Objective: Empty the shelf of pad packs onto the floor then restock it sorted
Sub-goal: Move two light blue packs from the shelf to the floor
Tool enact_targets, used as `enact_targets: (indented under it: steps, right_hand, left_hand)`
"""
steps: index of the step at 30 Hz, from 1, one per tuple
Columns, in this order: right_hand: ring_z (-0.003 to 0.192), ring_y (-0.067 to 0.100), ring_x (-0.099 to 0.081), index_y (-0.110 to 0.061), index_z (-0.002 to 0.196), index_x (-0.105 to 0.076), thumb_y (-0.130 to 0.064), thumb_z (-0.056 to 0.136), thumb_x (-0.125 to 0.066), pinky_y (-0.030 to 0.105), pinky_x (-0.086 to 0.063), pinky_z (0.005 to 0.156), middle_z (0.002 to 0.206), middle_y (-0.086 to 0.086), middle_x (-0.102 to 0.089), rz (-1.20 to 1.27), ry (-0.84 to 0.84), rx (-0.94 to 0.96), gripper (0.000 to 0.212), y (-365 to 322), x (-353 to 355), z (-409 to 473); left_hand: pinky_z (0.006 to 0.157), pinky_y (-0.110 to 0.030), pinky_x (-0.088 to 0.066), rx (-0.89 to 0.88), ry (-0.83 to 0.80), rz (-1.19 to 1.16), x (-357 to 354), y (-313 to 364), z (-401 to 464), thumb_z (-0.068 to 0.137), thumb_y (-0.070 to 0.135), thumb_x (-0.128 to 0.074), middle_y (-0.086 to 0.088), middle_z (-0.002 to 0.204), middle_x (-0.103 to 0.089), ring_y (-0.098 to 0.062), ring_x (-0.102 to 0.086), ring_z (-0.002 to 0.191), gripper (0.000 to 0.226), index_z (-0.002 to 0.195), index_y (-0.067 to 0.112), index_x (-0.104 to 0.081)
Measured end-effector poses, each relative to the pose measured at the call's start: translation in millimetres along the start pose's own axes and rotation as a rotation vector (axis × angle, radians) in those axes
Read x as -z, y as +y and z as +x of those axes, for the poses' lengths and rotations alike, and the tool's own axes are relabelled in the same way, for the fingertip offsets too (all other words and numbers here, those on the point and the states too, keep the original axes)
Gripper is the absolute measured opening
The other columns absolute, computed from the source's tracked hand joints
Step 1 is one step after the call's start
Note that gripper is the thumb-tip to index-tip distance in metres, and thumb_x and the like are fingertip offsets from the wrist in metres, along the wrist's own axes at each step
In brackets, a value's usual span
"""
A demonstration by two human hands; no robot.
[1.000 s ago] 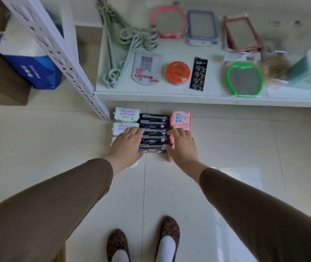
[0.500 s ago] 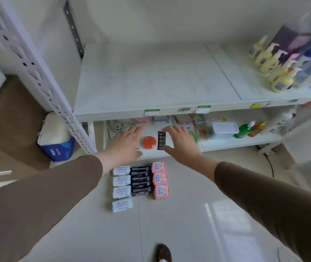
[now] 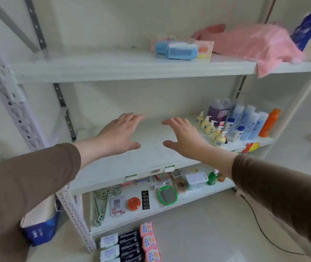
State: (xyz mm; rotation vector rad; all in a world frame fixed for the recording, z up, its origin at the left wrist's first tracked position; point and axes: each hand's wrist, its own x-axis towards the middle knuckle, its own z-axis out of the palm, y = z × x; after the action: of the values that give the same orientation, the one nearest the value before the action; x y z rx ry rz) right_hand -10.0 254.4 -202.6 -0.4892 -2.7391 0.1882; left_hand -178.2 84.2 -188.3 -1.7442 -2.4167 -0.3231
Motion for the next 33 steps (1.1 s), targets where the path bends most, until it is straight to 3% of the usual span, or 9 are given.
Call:
enact_targets:
  steps: [6, 17, 26, 31, 33]
  right_hand:
    - [0.129, 0.022, -0.038, -0.027, 0.142, -0.041, -0.044, 0.090, -0.064, 0.044, -0.038, 0.103, 0.140, -0.004, -0.047, 0.011, 0.115, 0.005, 0.060, 30, 74, 17]
    - [0.130, 0.019, -0.038, -0.022, 0.142, -0.044, -0.050, 0.095, -0.054, 0.039, -0.036, 0.106, 0.140, -0.003, -0.048, 0.053, 0.205, 0.107, 0.055, 152, 163, 97]
    - [0.123, 0.021, -0.050, -0.018, 0.135, -0.053, -0.043, 0.098, -0.051, 0.037, -0.041, 0.101, 0.134, 0.001, -0.055, 0.233, 0.204, 0.084, 0.045, 210, 181, 195]
    - [0.121, 0.024, -0.051, -0.020, 0.136, -0.052, -0.044, 0.099, -0.047, 0.037, -0.042, 0.101, 0.136, 0.003, -0.052, 0.294, 0.165, 0.004, 0.044, 214, 179, 243]
    - [0.122, 0.023, -0.050, -0.018, 0.136, -0.052, -0.043, 0.100, -0.046, 0.036, -0.041, 0.100, 0.136, 0.003, -0.054, 0.275, 0.158, 0.012, 0.045, 212, 178, 260]
  left_hand:
    - [0.115, -0.031, -0.023, -0.043, 0.103, 0.038, 66, 37, 49, 0.082, 0.042, -0.073, -0.002, 0.153, -0.029, -0.018, -0.022, 0.143, 0.086, 0.151, 0.020, -0.026]
    - [0.112, -0.037, -0.033, 0.041, 0.216, 0.082, 110, 91, 182, 0.082, 0.052, -0.069, 0.006, 0.154, -0.027, -0.014, -0.022, 0.141, 0.086, 0.151, 0.026, -0.024]
    - [0.112, -0.038, -0.033, 0.131, 0.234, 0.152, 118, 78, 248, 0.087, 0.056, -0.062, 0.003, 0.149, -0.035, -0.017, -0.029, 0.138, 0.076, 0.148, 0.024, -0.029]
    - [0.108, -0.035, -0.033, 0.104, 0.264, 0.138, 126, 61, 273, 0.091, 0.051, -0.060, 0.002, 0.143, -0.041, -0.020, -0.035, 0.135, 0.066, 0.142, 0.046, -0.019]
    - [0.108, -0.034, -0.033, 0.130, 0.275, 0.141, 130, 52, 284, 0.092, 0.052, -0.057, 0.002, 0.147, -0.039, -0.019, -0.033, 0.137, 0.065, 0.147, 0.034, -0.027]
